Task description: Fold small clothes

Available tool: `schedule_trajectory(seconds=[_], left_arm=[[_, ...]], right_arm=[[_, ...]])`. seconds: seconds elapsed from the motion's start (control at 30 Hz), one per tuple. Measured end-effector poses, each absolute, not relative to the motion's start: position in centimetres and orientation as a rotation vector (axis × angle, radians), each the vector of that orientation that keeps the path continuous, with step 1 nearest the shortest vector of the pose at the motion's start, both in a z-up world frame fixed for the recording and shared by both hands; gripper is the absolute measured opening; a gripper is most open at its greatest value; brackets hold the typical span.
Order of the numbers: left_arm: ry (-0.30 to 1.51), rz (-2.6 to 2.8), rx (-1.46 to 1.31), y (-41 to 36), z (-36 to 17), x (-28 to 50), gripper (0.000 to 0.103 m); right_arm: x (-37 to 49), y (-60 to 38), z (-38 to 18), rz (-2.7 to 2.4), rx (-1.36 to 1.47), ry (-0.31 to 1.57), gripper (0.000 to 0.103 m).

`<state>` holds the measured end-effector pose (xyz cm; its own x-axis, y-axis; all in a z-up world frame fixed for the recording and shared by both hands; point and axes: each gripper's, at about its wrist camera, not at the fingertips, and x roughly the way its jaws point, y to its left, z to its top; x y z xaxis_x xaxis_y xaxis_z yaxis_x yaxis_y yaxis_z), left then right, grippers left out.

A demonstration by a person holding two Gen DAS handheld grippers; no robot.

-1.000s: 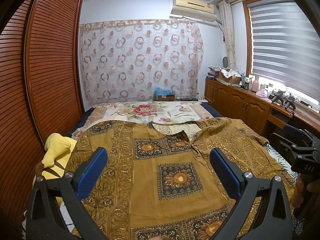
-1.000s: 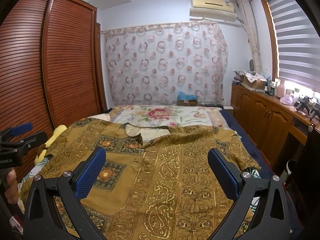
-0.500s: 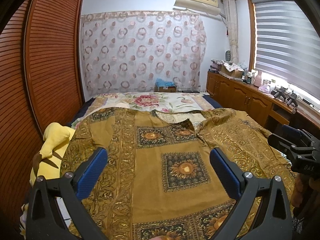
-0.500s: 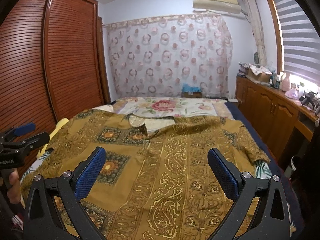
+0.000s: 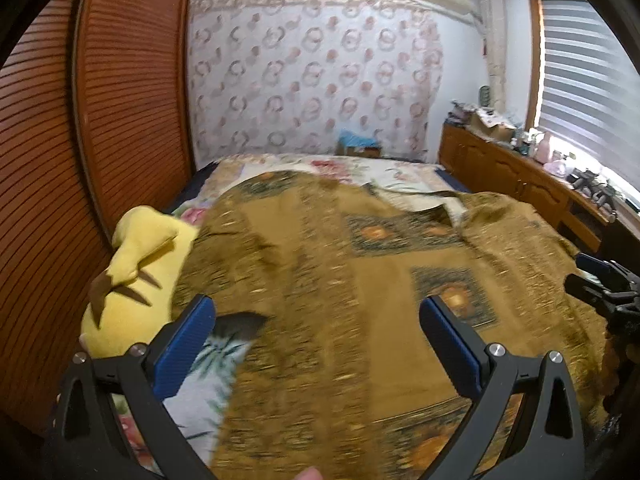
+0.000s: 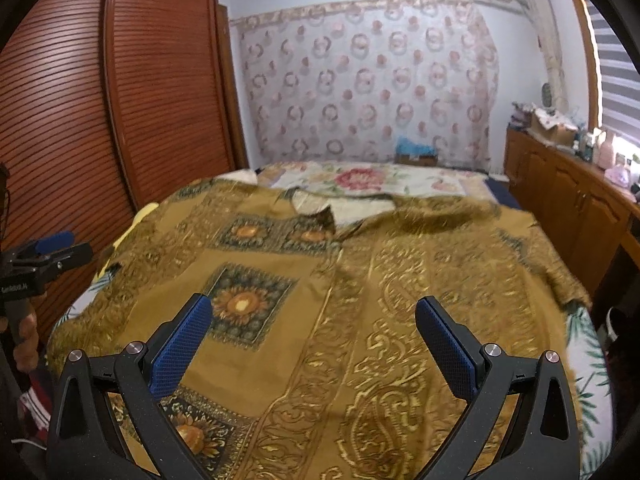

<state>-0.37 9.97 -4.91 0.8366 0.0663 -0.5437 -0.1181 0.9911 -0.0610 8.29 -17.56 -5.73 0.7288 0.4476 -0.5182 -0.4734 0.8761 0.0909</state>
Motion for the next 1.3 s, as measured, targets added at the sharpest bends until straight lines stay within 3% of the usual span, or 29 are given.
schedule_trajectory(seconds=[0.4, 0.77, 0.9, 1.0, 1.07, 1.13, 1.2, 1.3], left_arm=[[0.690, 0.138, -0.204, 20.1, -8.5, 0.7, 0.098], [0.826, 0.048, -0.415, 24.4, -12.2, 3.8, 0.076], [0.866, -0.003, -0.492, 25.7, -13.4, 4.9, 0.064], [0.862, -0.050, -0.540, 26.3, -13.5, 5.1, 0.038], [0.864, -0.070, -0.559, 26.7, -13.7, 5.2, 0.030], [0.865, -0.070, -0.539, 26.6, -13.5, 5.3, 0.013], [0.838, -0.044, -0.499, 26.3, -12.8, 5.0, 0.004], [0.760, 0.007, -0.440, 25.6, -10.6, 4.2, 0.002]], right_arm=[[9.4, -13.7, -6.9, 0.623, -0.148, 0.593, 0.103], [11.5, -10.0, -7.0, 0.689, -0.210, 0.621, 0.103], [11.8, -9.5, -7.5, 0.701, -0.220, 0.641, 0.103], [11.8, -9.4, -7.7, 0.709, -0.218, 0.650, 0.103], [11.8, -9.5, -7.9, 0.711, -0.216, 0.657, 0.103], [11.9, -9.4, -8.1, 0.714, -0.220, 0.666, 0.103], [12.1, -9.4, -8.1, 0.716, -0.222, 0.668, 0.103], [12.4, -9.4, -8.1, 0.721, -0.218, 0.674, 0.103]])
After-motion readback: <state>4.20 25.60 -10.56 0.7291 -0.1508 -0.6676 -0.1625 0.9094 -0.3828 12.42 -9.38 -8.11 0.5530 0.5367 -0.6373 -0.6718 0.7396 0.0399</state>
